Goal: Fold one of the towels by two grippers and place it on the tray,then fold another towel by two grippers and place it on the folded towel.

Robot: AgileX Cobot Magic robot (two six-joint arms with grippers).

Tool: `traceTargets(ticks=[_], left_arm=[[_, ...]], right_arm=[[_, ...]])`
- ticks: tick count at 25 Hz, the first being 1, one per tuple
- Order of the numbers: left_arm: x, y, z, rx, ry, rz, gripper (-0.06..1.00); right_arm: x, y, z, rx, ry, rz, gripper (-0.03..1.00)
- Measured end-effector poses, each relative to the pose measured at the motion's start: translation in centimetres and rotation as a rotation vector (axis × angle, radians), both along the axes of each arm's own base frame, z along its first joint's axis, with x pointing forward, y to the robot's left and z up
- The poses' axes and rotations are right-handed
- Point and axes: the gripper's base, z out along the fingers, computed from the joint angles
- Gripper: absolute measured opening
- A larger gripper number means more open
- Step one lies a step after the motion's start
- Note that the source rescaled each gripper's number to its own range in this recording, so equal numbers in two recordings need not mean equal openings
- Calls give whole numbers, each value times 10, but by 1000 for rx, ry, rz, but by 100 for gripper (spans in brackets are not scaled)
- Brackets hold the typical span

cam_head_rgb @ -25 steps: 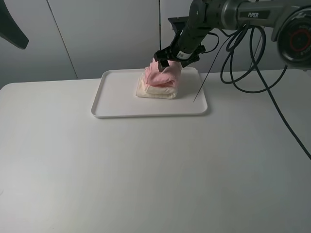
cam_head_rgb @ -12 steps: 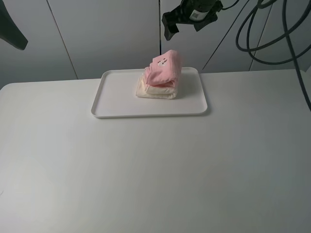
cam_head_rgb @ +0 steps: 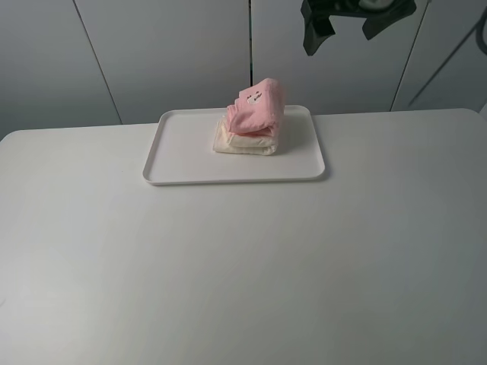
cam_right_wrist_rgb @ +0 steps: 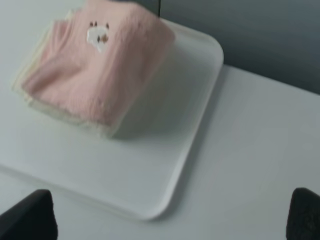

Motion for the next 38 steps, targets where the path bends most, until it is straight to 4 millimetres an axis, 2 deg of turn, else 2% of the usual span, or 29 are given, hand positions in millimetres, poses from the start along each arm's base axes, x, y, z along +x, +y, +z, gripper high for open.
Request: traceTargets(ticks=[2,8,12,16,19,23,28,33,38], left_arm=[[-14,1,-7,3,-13,6,99],[-57,1,-21,-11,-67,31,99],[-84,1,-31,-21,-74,42,99],[-110,0,-43,-42,-91,54,99],[-133,-2,-50,-73,-129,48,99],[-161,-4,-53,-96,-218,37,99],[-195,-5,-61,-98,-327,27,99],[-219,-4,-80,-88,-407,26,99],[-222,-1,-95,-57,-410,40,99]], right_arm=[[-31,-12,-4,-10,21,0,100],[-128,-50,15,17,-43,-3,100],[-185,-72,17,44,-108,-5,100],[-235,-92,10,68,-185,-6,100],[-268,-105,-5,71,-197,-10,100],[-299,-118,-25,60,-167,-20,100],[-325,-122,-47,121,-147,-9,100],[-343,-126,-46,179,-235,10,100],[-358,-131,-46,217,-324,22,100]])
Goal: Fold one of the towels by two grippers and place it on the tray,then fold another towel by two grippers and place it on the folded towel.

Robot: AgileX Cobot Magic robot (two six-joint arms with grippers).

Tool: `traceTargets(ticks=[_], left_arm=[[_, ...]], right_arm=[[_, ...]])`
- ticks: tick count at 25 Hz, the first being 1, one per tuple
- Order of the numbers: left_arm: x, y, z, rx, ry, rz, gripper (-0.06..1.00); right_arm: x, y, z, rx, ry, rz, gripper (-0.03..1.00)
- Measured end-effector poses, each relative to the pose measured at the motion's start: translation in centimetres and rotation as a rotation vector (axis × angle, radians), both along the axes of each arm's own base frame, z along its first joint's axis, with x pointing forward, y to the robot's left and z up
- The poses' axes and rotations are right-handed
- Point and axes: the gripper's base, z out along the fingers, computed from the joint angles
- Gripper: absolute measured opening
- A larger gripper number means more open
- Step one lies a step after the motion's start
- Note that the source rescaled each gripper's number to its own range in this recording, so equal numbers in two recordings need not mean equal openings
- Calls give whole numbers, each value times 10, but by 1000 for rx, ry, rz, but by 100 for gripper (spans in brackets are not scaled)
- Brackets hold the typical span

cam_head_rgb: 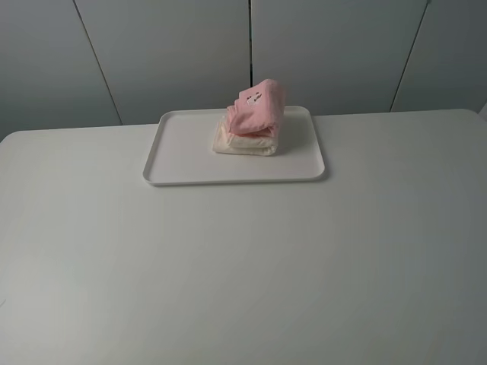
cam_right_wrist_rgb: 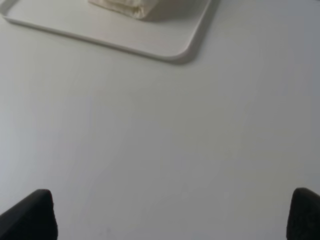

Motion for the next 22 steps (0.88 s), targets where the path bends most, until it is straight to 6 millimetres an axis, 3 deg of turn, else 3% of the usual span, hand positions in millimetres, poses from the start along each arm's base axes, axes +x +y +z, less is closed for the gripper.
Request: traceTargets(ticks=[5,22], left_arm=[[5,0,-1,-20,-46,18,99],[10,2,-4,-62,-58,66,99]], right_arm=[[-14,-5,0,27,-95,6,100],[-12,-2,-3,35,-129,24,100]])
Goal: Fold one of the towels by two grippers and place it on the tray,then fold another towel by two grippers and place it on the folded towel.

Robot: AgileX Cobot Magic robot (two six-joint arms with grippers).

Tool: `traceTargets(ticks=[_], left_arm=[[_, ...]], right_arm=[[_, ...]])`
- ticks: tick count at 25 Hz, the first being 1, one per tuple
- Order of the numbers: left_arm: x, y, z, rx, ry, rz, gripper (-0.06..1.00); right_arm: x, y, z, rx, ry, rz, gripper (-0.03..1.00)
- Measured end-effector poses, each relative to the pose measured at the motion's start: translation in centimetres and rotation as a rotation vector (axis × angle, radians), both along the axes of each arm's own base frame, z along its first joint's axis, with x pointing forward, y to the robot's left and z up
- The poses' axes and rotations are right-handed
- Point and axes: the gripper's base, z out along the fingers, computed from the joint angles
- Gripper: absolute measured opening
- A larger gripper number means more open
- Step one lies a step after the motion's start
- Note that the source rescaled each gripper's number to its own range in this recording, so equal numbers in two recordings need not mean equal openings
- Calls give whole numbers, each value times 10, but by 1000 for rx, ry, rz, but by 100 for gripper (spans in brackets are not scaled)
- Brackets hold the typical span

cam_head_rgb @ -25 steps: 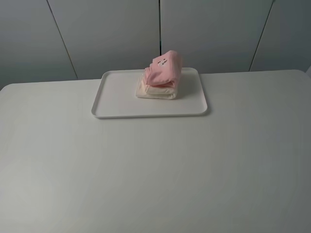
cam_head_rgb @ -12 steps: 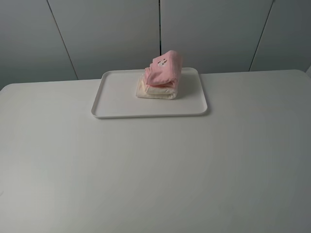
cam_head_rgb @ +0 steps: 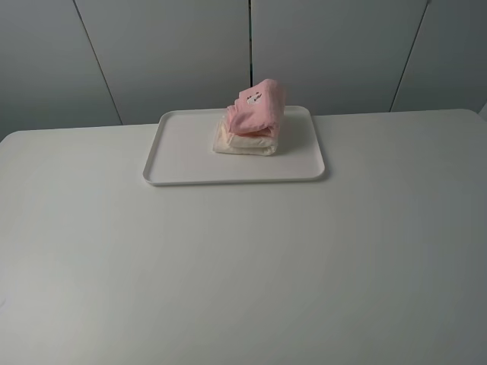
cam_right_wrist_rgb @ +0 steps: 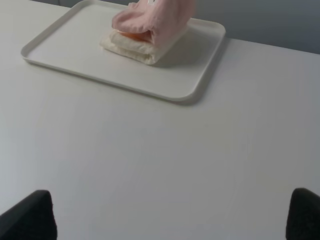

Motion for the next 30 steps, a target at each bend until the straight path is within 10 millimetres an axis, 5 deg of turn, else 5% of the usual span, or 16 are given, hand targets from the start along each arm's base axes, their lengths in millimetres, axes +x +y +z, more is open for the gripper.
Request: traceTargets(ticks=[11,30], left_arm=[[0,0,0,-14,1,39,99],[1,0,0,-17,1,113,99]], right_arm=[[0,2,0,0,0,-222,100],[0,0,0,-16,-4,-257,100]])
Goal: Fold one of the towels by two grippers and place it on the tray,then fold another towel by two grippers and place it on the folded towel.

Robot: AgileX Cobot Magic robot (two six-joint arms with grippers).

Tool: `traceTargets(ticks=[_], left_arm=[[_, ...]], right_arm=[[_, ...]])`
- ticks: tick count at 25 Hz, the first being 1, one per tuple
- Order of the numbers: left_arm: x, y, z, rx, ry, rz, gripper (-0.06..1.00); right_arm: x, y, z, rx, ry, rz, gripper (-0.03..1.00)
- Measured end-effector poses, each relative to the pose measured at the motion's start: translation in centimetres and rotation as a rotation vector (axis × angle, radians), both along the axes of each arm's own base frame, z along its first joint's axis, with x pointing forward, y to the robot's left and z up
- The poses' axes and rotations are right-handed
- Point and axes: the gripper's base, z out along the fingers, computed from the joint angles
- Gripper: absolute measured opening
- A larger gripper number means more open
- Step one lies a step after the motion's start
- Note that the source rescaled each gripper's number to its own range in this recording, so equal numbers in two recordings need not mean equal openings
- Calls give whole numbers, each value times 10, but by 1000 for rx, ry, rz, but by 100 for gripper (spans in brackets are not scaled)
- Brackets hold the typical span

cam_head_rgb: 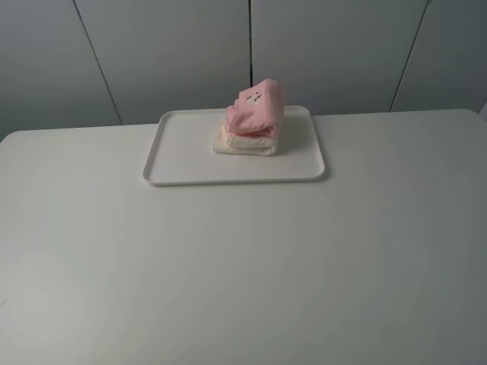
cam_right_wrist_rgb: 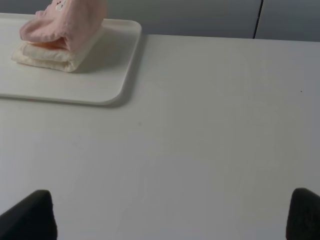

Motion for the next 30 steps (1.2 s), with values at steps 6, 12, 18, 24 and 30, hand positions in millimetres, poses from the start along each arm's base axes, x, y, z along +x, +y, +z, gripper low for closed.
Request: traceTargets(ticks=[6,12,18,24,30], left_arm=[[0,0,0,0,0,0,99],[0,0,0,0,0,0,99],[0,0,0,0,0,0,99],[0,0,0,0,0,0,99],[0,0,0,0,0,0,99]], right_arm=[[0,0,0,7,1,-4,100],[0,0,0,7,1,-4,100],[0,0,0,7,1,-4,100],[0,0,0,8,1,-3,100],[0,0,0,10,1,-2,100]])
